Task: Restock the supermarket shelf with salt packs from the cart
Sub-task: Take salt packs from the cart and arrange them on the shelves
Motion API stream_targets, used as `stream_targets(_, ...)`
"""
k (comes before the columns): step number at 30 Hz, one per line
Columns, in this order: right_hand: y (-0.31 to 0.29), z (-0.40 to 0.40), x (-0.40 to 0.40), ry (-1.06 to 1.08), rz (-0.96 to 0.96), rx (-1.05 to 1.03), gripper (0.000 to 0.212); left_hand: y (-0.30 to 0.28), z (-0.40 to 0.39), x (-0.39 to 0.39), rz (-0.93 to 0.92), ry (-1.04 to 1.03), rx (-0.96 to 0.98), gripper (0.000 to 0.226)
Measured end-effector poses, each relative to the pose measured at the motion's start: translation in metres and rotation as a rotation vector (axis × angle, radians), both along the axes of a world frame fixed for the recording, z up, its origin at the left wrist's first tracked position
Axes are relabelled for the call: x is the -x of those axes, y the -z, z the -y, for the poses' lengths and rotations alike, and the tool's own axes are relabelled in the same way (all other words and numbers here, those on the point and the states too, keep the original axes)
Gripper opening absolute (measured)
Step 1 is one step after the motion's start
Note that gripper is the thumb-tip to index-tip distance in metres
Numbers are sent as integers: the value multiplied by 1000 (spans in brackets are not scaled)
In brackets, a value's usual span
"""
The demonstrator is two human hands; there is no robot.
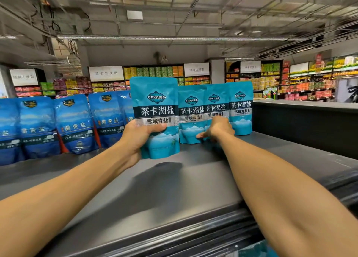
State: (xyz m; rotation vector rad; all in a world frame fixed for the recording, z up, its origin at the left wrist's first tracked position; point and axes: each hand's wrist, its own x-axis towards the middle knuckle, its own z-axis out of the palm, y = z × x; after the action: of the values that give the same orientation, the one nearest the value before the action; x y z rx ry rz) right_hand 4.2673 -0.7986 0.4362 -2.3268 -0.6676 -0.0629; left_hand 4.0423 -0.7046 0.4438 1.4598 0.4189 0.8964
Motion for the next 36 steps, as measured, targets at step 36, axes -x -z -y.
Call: stream_targets(36, -11, 63, -91, -395, -310, -438, 20, -7, 22, -78, -215, -59, -101, 41)
